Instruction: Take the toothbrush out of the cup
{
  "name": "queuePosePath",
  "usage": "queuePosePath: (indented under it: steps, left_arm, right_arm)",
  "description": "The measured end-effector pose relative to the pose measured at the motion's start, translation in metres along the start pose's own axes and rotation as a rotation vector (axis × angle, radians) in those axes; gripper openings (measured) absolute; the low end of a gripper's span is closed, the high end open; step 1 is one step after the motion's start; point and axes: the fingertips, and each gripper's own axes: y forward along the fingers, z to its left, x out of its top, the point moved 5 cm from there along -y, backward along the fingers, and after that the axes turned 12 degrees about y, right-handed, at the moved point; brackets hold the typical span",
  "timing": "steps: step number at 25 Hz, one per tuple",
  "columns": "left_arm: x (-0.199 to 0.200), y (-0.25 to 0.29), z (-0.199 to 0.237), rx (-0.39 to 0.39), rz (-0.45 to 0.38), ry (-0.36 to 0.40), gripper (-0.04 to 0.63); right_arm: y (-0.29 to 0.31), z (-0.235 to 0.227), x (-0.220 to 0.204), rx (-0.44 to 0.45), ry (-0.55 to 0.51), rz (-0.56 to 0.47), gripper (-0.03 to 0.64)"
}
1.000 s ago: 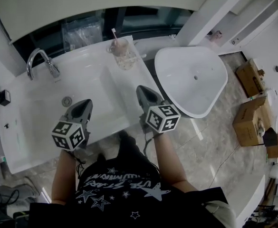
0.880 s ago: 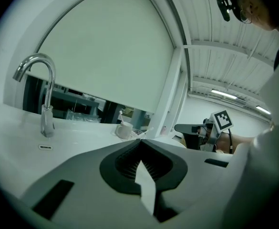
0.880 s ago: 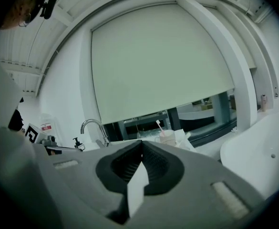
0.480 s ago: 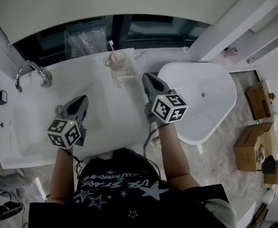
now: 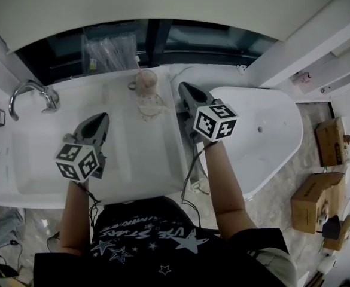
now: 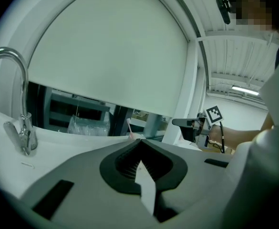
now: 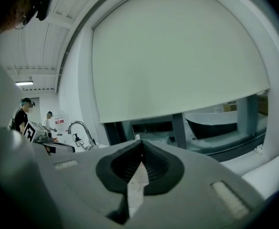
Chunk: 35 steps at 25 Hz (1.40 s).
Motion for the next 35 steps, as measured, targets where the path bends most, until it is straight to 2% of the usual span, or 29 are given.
queuePosePath:
  steps: [6, 13, 16, 27, 35]
  left_arm:
    - [0.006, 0.027, 0.021, 0.037, 0.022, 0.006, 0.008]
    - [0.005, 0.055, 0.047, 0.063, 0.054, -0.014, 0.008]
    - [0.002, 0.066, 0.053, 0.066, 0.065, -0.025, 0.008]
    - [0.001, 0.093, 0.061, 0.053, 0.084, -0.049, 0.008]
    - [0.000, 0.106, 0.063, 0.061, 0.095, -0.062, 0.008]
  right_arm:
    - [0.061, -0.010, -0.004, 0.107, 0.001, 0.091, 0.000]
    - [0.125, -0.016, -0.010, 0.239, -0.001, 0.250, 0.002]
    - [0.138, -0.018, -0.004, 0.273, 0.000, 0.271, 0.002]
    - [0.138, -0.032, 0.005, 0.264, 0.013, 0.283, 0.002]
    - [0.152, -0.051, 0.005, 0.273, -0.045, 0.332, 0.002]
